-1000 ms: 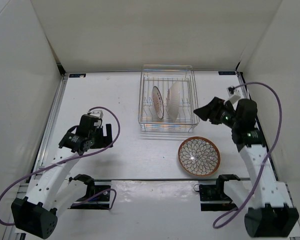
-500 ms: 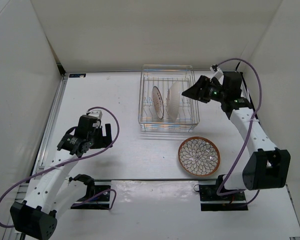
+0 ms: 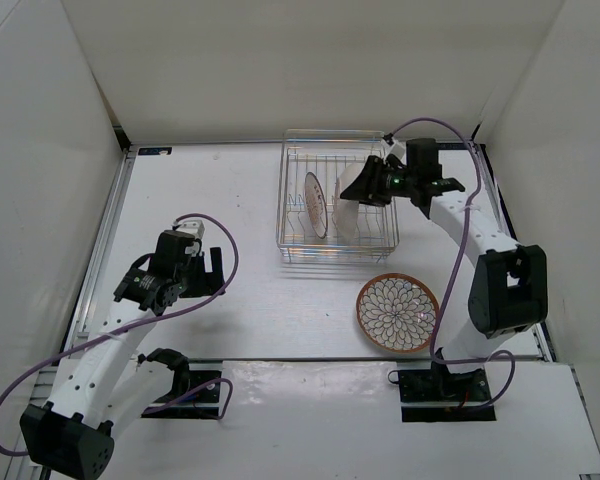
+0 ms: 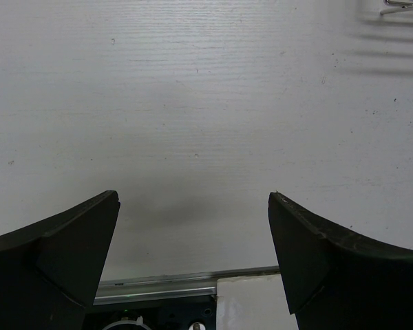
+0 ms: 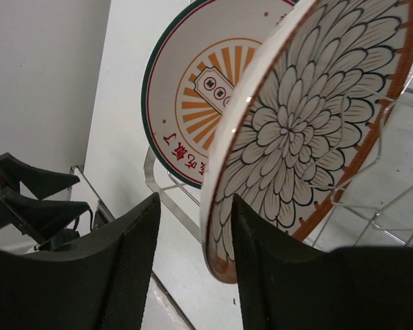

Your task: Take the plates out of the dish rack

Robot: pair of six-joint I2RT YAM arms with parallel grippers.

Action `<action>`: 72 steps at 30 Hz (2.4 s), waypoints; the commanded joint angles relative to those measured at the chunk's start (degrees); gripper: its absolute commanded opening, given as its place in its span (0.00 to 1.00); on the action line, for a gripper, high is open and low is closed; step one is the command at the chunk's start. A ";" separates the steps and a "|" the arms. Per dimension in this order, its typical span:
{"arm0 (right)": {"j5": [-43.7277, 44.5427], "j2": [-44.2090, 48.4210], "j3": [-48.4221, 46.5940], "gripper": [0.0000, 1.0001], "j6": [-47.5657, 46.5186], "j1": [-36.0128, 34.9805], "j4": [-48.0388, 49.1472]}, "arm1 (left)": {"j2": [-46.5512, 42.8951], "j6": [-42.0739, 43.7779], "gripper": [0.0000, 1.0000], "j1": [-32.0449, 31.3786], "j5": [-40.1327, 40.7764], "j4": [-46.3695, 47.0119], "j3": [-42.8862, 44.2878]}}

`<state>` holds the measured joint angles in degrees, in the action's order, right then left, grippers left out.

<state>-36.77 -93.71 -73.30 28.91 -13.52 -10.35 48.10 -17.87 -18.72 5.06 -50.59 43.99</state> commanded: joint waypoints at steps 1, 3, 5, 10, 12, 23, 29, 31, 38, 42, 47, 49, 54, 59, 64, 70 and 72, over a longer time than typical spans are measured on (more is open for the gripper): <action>1.26 0.20 -3.52 0.48 -2.10 -1.25 -0.99 | -1.34 0.20 1.00 -0.09 -0.40 0.49 1.98; 1.79 -0.07 -4.13 0.36 -2.45 -1.77 -1.60 | -1.34 0.12 1.00 -0.26 -0.40 0.40 1.89; 2.06 -0.42 -5.01 0.29 -2.89 -1.86 -1.95 | -1.25 0.11 1.00 -0.18 -0.40 0.32 1.81; 2.58 -2.00 -9.65 0.07 -3.24 -2.48 -3.44 | -1.51 0.11 1.00 -0.18 -0.32 0.40 1.98; 2.59 -3.14 -11.33 0.03 -3.33 -2.48 -5.11 | -1.34 0.20 1.00 -0.09 -0.31 0.58 1.98; 4.43 -3.85 -20.30 0.00 -4.91 -2.91 -9.51 | -1.43 0.03 1.00 -0.26 -0.14 0.49 1.80; 4.52 -1.92 -21.19 0.00 -3.51 -2.74 -8.55 | -1.25 0.03 1.00 -0.18 -0.23 0.40 1.80; 4.52 -1.65 -20.75 0.00 -2.37 -2.57 -7.33 | -1.25 0.03 1.00 -0.18 -0.14 0.40 1.80; 3.20 -0.60 -21.01 0.00 0.62 -2.30 -3.11 | -0.90 -0.06 1.00 -0.18 0.04 0.49 1.89; 1.81 -1.47 -21.36 0.00 1.86 -1.95 -2.91 | -0.90 0.03 1.00 -0.18 -0.05 0.49 1.80; 6.46 4.51 -12.74 0.00 1.77 -1.69 4.91 | -0.99 0.11 1.00 -0.18 0.21 0.40 1.63; 6.45 2.41 -20.42 0.00 0.37 -1.25 -3.43 | -0.90 0.03 1.00 -0.18 -0.14 0.49 1.63; 2.43 -0.85 -29.60 0.00 -0.96 -0.90 -8.79 | -0.72 -0.06 1.00 -0.09 -0.23 0.40 1.89; -1.54 -0.77 -21.90 0.00 5.87 -0.11 2.95 | -1.16 -0.06 1.00 -0.18 0.21 0.58 1.72; -9.19 -3.76 -17.59 0.00 12.75 1.21 14.60 | -0.99 -0.06 1.00 -0.26 0.13 0.40 1.72; -10.07 -3.76 -16.26 0.00 13.72 1.83 16.16 | -0.81 -0.06 1.00 -0.18 0.13 0.23 1.80; -9.55 -3.32 -19.75 0.00 12.41 2.00 12.91 | -0.81 -0.06 1.00 -0.18 0.04 -0.12 1.72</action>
<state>-41.71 -99.09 -87.50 40.07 -11.51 -4.56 47.81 -17.87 -18.76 5.13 -50.61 43.99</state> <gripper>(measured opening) 0.045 1.000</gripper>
